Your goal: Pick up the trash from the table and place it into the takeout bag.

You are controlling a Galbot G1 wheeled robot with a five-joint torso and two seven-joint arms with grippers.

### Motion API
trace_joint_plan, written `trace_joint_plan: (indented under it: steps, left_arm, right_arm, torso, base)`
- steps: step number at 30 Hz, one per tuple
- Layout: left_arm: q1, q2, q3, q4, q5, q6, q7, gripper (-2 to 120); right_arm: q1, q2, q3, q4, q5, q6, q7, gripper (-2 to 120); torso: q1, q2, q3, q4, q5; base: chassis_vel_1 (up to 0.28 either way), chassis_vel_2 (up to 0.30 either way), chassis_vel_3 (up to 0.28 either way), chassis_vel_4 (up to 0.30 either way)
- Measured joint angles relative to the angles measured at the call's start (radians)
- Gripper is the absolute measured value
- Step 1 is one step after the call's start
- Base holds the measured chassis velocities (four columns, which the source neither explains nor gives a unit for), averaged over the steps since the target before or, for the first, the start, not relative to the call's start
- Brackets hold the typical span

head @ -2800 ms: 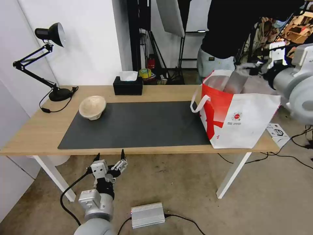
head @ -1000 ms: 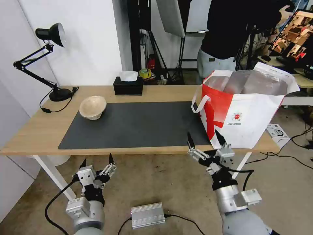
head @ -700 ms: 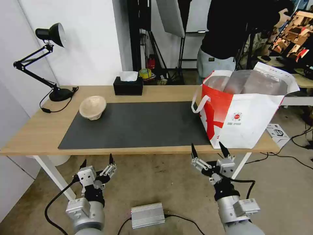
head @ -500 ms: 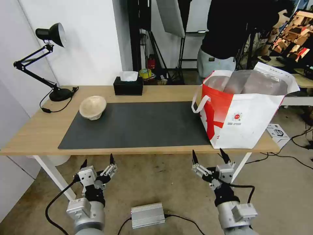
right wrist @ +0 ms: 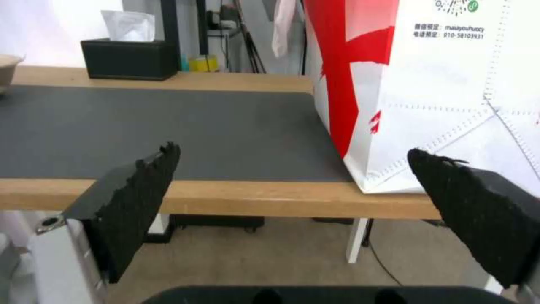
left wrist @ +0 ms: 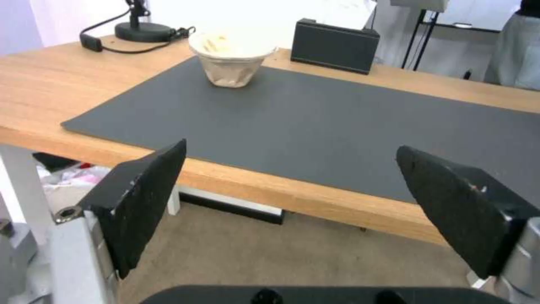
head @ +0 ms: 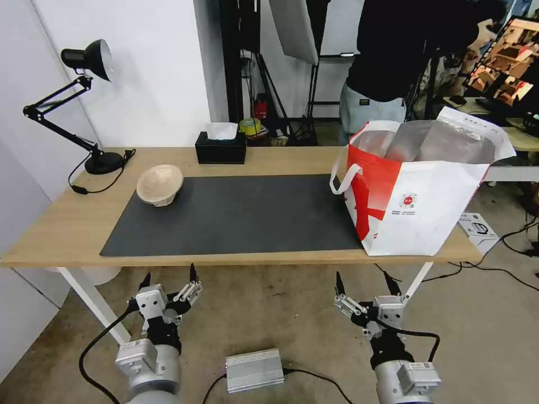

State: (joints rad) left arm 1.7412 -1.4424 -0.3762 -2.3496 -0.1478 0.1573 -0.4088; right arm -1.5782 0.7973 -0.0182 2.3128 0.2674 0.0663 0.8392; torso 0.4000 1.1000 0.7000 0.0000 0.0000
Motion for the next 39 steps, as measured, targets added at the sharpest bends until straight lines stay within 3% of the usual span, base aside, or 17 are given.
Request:
trace_joint_plan:
  steps: [39]
  left_arm:
    - [-0.032, 0.025, -0.017, 0.002, -0.043, 0.001, -0.001, 100]
  right_arm:
    - [0.041, 0.002, 0.0, -0.012, -0.018, 0.011, -0.007, 100]
  torso:
    - [0.0, 0.0, 0.0, 0.0, 0.0]
  base:
    - [0.0, 0.0, 0.0, 0.0]
